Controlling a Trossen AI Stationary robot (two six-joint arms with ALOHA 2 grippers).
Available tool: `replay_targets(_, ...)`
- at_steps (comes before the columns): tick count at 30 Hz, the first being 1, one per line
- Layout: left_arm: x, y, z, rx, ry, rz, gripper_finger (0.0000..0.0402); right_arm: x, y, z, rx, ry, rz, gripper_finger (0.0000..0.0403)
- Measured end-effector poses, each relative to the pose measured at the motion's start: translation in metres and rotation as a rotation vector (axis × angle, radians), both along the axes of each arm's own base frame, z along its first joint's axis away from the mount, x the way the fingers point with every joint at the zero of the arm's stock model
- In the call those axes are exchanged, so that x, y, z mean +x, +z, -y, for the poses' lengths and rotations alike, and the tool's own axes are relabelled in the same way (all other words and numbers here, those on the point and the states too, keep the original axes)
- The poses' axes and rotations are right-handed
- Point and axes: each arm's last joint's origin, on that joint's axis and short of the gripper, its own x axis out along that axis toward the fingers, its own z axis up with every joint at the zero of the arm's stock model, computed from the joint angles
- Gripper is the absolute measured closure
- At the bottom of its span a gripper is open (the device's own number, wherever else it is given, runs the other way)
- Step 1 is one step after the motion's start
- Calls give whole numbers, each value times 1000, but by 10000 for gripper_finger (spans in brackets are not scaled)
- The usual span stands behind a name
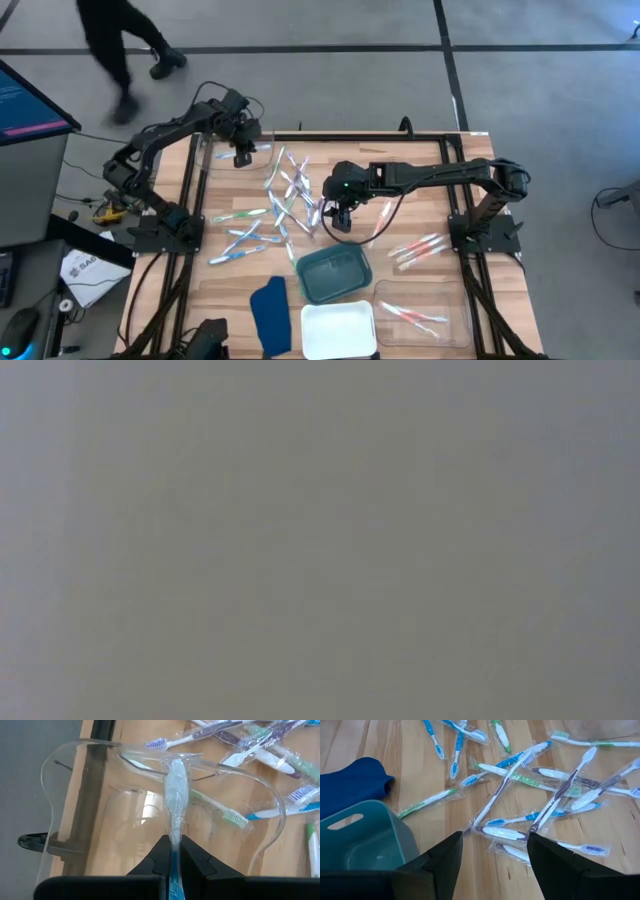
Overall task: Pick & Place Toothbrushes
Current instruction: Put the blue toothbrush into the top transparent bin
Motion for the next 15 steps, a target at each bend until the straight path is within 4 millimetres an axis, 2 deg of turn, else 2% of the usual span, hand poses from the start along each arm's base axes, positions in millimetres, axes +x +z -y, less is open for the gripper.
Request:
replay_targets(10,0,0,0,-3,33,-1,389,0,0,0,0,0,0,187)
replay_targets(15,-11,-10,-1,24,140,-122,389,0,0,-1,0,4,0,187)
